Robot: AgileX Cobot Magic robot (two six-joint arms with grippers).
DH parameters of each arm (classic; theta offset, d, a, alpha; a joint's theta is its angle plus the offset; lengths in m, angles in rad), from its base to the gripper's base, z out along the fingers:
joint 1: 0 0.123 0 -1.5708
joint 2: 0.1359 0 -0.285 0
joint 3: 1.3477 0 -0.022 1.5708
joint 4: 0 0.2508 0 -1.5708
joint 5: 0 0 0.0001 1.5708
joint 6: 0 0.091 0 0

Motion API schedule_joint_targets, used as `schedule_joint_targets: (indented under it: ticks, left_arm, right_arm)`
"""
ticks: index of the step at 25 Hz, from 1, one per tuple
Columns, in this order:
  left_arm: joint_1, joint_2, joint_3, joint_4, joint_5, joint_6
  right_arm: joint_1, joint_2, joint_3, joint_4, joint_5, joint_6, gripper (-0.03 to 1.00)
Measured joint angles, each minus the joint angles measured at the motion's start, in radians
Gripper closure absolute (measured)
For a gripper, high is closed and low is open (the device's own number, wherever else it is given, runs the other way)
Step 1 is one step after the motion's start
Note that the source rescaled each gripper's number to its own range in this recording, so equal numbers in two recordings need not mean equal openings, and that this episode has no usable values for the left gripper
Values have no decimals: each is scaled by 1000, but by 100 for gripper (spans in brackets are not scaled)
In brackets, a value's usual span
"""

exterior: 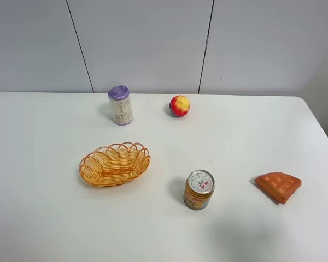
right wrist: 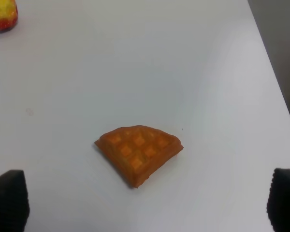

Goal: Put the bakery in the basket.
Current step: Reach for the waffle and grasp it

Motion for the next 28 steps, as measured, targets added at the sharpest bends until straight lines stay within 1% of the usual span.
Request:
schedule_joint_targets:
  ticks: [17,19,22,25,28]
  left_arm:
    - [0,0,0,0,0,0]
    - [0,0,0,0,0,0]
    - [0,0,0,0,0,0]
    - [0,0,0,0,0,0]
    - [0,0,0,0,0,0]
  right_arm:
    - [0,0,0,0,0,2,-3]
    - [0,14,-2,4,0,-15,-3]
    - [31,127,-36,8,-22,-77,-3]
    - [104,306,-92,5,-50,-145,-3]
    - [194,548,-152,-32,-63,-175,-3]
